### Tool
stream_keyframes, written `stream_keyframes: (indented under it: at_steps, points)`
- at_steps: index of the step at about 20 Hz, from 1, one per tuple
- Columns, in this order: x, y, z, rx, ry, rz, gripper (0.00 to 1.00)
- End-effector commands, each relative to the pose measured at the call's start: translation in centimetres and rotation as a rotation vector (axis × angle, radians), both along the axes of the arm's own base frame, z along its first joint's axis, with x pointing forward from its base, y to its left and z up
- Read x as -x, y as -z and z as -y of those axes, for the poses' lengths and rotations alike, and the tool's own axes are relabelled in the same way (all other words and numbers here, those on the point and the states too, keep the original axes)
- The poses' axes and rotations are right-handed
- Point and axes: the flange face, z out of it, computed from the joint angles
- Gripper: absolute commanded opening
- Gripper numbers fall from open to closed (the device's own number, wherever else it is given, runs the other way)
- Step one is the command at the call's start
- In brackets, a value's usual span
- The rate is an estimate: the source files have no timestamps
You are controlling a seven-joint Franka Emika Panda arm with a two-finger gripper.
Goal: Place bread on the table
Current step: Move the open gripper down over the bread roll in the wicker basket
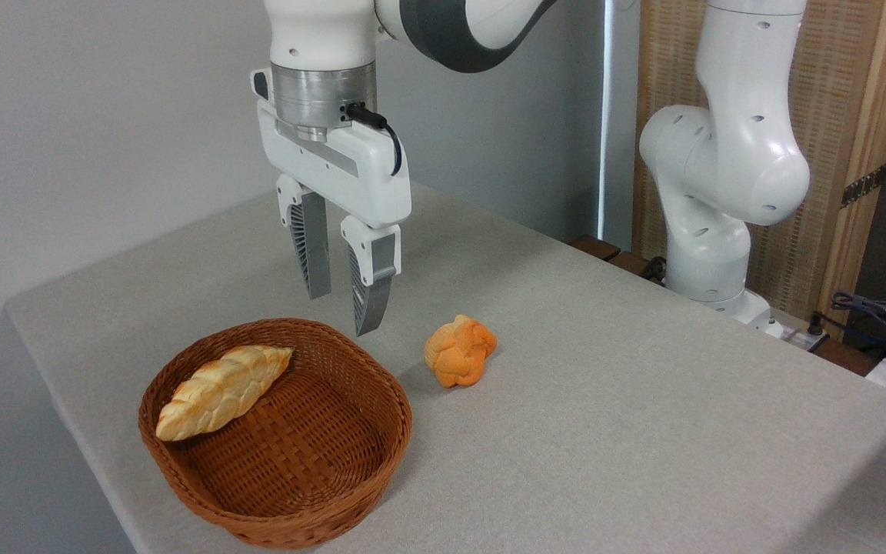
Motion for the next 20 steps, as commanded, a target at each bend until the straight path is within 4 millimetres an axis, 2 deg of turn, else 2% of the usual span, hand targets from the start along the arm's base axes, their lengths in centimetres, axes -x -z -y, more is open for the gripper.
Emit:
stream_keyframes:
  at_steps: [1, 9, 12, 20]
  points:
    - [-1.2, -0.9, -0.3, -0.043, 0.093, 0.085, 1.00]
    - [-0.9, -0.5, -0.5, -0.065, 0.113, 0.051, 1.00]
    - [-0.9, -0.3, -0.2, -0.038, 0.054, 0.044, 1.00]
    - [-2.8, 2.6, 5.9, 0.036, -0.113, 0.091, 1.00]
